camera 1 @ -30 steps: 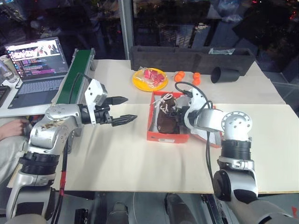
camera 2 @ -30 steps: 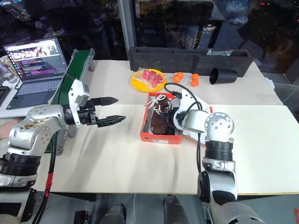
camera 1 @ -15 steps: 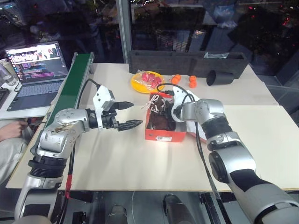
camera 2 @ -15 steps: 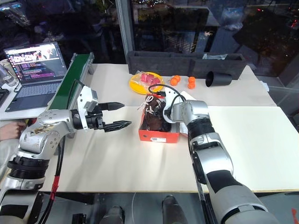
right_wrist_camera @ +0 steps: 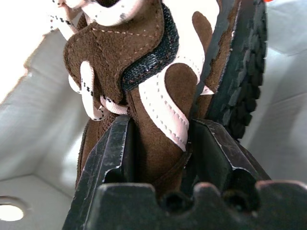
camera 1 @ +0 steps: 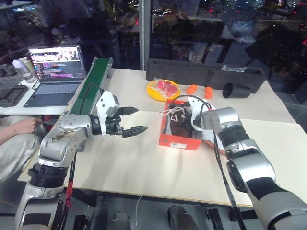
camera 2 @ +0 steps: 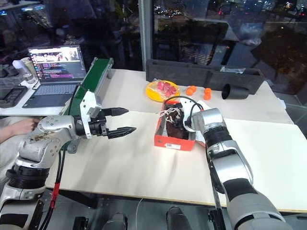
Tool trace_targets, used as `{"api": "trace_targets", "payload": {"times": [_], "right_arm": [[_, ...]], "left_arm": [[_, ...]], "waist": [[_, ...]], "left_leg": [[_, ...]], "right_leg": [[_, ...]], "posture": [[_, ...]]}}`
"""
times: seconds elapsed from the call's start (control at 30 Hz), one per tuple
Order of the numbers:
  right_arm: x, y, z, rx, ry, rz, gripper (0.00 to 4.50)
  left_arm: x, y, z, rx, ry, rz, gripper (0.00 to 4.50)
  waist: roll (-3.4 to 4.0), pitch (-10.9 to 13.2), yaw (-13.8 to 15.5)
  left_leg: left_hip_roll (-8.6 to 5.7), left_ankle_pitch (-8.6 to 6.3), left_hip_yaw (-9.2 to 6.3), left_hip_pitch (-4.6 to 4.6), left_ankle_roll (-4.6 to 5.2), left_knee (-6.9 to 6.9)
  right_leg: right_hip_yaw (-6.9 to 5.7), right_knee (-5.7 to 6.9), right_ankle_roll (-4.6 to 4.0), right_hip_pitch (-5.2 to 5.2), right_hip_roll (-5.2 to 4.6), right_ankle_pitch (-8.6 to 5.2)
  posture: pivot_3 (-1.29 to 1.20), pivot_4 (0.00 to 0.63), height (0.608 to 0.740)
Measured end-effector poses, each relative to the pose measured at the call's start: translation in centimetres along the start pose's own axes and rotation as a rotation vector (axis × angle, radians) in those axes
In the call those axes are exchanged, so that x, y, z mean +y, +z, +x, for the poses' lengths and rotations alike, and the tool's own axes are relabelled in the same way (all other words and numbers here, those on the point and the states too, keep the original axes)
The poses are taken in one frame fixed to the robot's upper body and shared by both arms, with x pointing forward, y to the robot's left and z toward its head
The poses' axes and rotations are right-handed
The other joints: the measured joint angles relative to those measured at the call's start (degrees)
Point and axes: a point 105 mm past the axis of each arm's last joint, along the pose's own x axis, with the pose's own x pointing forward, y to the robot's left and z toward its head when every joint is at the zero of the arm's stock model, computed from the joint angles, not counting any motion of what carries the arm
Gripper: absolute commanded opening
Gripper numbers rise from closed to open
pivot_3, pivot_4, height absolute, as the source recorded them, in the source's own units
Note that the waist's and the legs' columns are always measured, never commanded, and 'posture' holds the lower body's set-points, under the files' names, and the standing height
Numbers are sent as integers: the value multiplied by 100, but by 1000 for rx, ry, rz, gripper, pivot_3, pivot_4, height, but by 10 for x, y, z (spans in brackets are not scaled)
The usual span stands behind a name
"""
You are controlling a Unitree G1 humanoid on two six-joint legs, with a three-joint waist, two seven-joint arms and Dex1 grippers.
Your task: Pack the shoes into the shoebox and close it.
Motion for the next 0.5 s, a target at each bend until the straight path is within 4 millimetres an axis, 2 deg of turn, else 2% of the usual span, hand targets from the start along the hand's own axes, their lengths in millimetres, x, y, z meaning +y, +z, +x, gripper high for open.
{"api": "trace_targets", "payload": {"times": [0.1, 0.3, 0.4, 0.5], "right_arm": [[2, 4, 2, -4, -12, -14, 2092], [32, 4, 17, -7, 19, 6, 2092], [40, 5, 19, -20, 36, 49, 2803], [47, 7, 19, -34, 73, 126, 3783]], "left_arm": [[-2, 0, 4, -13, -5, -10, 4467], [-2, 2, 6, -21, -7, -10, 4467], [-2, 2, 6, -20, -4, -12, 4500], [-2, 2, 6, -20, -3, -9, 4500]], "waist": [[3, 2, -15], [-8, -6, -174], [-12, -9, -238], [-12, -9, -269]], "left_leg": [[1, 11, 0, -19, -3, -1], [2, 11, 0, 4, -2, -2], [3, 11, -1, 4, -2, -4], [3, 11, -2, 3, -2, -6]], "right_leg": [[-3, 5, 8, -9, 0, 2], [-4, 20, 4, 4, 1, -3], [-4, 20, 3, 4, 2, -4], [-6, 20, 4, 4, 2, -4]], "posture": [[0, 150, 671], [0, 150, 671], [0, 150, 671], [0, 150, 671]]}}
